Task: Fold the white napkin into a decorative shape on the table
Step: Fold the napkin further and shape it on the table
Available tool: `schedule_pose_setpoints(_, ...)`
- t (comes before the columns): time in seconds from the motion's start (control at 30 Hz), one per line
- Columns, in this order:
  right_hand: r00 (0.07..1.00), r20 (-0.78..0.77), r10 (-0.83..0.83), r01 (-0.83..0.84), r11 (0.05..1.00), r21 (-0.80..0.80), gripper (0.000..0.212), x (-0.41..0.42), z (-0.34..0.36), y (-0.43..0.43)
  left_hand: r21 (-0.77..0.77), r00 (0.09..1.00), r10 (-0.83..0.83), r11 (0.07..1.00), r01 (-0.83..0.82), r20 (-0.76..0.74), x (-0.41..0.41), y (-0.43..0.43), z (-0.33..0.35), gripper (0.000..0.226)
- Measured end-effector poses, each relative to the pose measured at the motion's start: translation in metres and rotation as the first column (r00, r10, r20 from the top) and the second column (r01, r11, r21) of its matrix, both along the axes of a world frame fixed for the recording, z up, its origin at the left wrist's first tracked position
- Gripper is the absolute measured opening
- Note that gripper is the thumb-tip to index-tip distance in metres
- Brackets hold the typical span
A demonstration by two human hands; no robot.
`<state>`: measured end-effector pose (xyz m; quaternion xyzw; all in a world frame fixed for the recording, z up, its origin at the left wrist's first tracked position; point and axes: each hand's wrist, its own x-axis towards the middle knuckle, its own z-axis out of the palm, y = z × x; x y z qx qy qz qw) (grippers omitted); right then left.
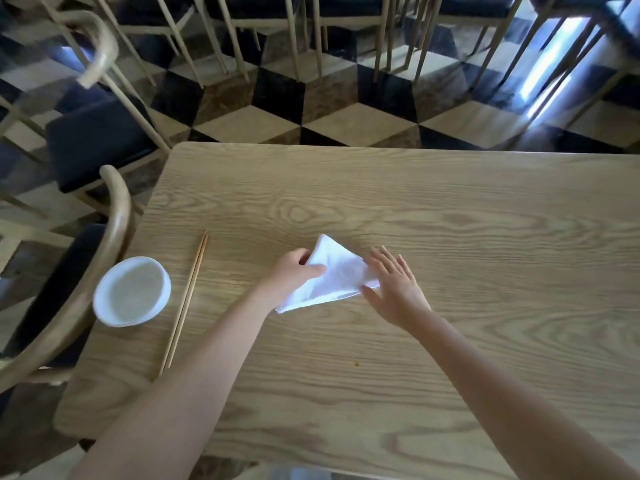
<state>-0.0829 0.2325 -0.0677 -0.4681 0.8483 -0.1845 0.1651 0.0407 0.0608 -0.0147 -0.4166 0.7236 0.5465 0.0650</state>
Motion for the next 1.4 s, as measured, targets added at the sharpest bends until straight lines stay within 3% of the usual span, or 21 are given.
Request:
schedule_pose_setpoints(0.1,0.911,0.409,0.052,-0.021,0.997,-0.08,0.081,-0.016,0.032,-0.006,-0.078,0.973,-0.169,0.984,0.159,-0.158,0.003,0.002,0.019,0.021)
schedule_pose_setpoints(0.17,0.817,0.571,0.086,-0.091,0.996,-0.019,0.079,-0.029,0.054,-0.008,-0.136,0.937,-0.308,0.948,0.288,-0.167,0.005,0.002,0.031,0.021)
schedule_pose_setpoints(0.23,0.789,0.607,0.094,-0.149,0.988,0.041,0.059,-0.038,0.069,-0.008,-0.164,0.9,-0.392,0.917,0.365,-0.191,0.006,0.001,0.042,0.022)
schedule_pose_setpoints(0.33,0.811,0.571,0.129,-0.23,0.967,0.108,0.022,-0.036,0.083,-0.004,-0.188,0.894,-0.391,0.916,0.354,-0.219,0.01,-0.003,0.054,0.02)
schedule_pose_setpoints(0.47,0.672,0.733,0.106,-0.137,0.99,-0.018,0.032,-0.02,0.101,0.004,-0.253,0.929,-0.32,0.929,0.27,-0.184,0.02,-0.013,0.057,0.018)
schedule_pose_setpoints(0.67,0.666,0.739,0.103,-0.063,0.995,-0.082,0.03,0.0,0.126,0.006,-0.234,0.97,-0.202,0.958,0.166,-0.138,0.045,-0.024,0.051,0.021)
schedule_pose_setpoints(0.73,0.707,0.704,0.065,-0.009,0.996,-0.083,0.025,0.008,0.132,0.004,-0.328,0.989,-0.134,0.939,0.104,-0.069,0.06,-0.03,0.047,0.022)
schedule_pose_setpoints(0.8,0.791,0.612,0.017,0.062,0.992,-0.109,0.021,0.019,0.134,-0.003,-0.516,0.995,0.066,0.851,-0.094,-0.073,0.072,-0.023,0.044,0.026)
schedule_pose_setpoints(0.83,0.847,0.531,0.005,0.081,0.987,-0.139,0.021,0.027,0.135,-0.007,-0.52,0.975,0.17,0.825,-0.22,-0.142,0.074,-0.013,0.046,0.029)
schedule_pose_setpoints(0.87,0.895,0.447,0.005,0.081,0.981,-0.173,0.02,0.038,0.134,-0.013,-0.398,0.947,0.241,0.864,-0.309,-0.212,0.073,0.001,0.049,0.034)
schedule_pose_setpoints(0.93,0.941,0.332,0.06,0.023,0.97,-0.24,0.012,0.068,0.127,-0.023,0.006,0.912,0.327,0.942,-0.336,-0.247,0.064,0.032,0.056,0.045)
schedule_pose_setpoints(1.0,0.945,0.286,0.161,-0.086,0.962,-0.259,0.024,0.101,0.112,-0.032,0.163,0.869,0.442,0.896,-0.414,-0.222,0.061,0.05,0.052,0.043)
schedule_pose_setpoints(1.07,0.904,0.342,0.258,-0.193,0.958,-0.212,0.045,0.127,0.095,-0.038,0.06,0.787,0.586,0.808,-0.587,-0.192,0.069,0.049,0.046,0.024)
schedule_pose_setpoints(1.17,0.812,0.463,0.356,-0.348,0.931,-0.105,0.063,0.144,0.066,-0.05,-0.089,0.748,0.643,0.746,-0.66,-0.162,0.094,0.034,0.033,0.017)
schedule_pose_setpoints(1.3,0.854,0.458,0.245,-0.266,0.964,-0.019,0.055,0.137,0.038,-0.07,-0.26,0.848,0.507,0.807,-0.53,-0.155,0.124,0.015,0.007,0.029)
schedule_pose_setpoints(1.4,0.919,0.357,0.168,-0.177,0.984,-0.008,0.056,0.13,0.028,-0.091,-0.367,0.9,0.408,0.822,-0.435,-0.154,0.136,0.002,-0.009,0.023)
